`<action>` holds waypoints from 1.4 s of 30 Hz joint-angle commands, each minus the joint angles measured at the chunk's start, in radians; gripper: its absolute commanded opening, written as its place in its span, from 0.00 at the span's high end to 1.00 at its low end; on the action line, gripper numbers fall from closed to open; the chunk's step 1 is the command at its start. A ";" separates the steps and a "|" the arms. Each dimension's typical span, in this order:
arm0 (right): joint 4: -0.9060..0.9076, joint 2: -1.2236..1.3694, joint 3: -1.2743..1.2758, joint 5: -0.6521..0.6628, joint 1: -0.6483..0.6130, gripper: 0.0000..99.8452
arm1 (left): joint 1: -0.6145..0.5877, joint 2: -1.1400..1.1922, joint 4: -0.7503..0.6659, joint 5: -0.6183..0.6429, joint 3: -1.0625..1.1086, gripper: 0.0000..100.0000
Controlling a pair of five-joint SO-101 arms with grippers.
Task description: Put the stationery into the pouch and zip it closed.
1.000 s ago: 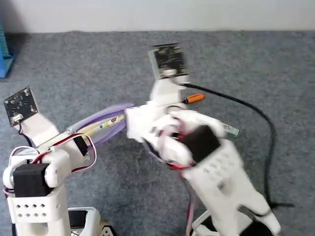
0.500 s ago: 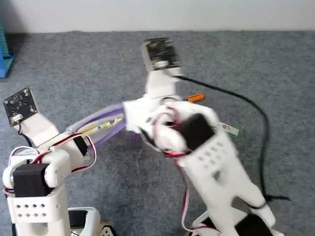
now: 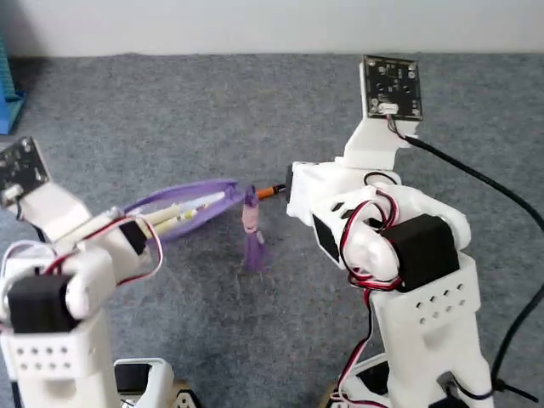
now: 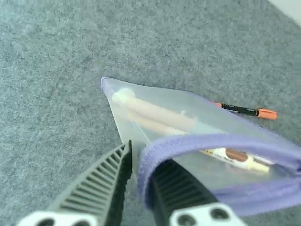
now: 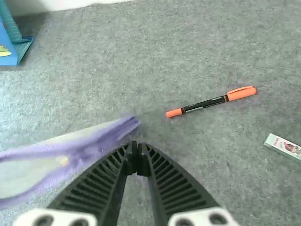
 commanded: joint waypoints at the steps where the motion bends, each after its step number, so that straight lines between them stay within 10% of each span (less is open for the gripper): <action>1: 0.008 -0.024 -0.048 0.008 0.015 0.99 | 0.005 0.089 0.015 0.015 -0.101 0.99; 16: 0.033 -0.013 0.074 0.015 0.219 0.99 | 0.003 0.334 0.015 0.011 -0.071 0.98; 42: -0.277 0.446 0.354 0.815 0.461 0.81 | -0.005 0.334 0.015 0.012 -0.051 0.89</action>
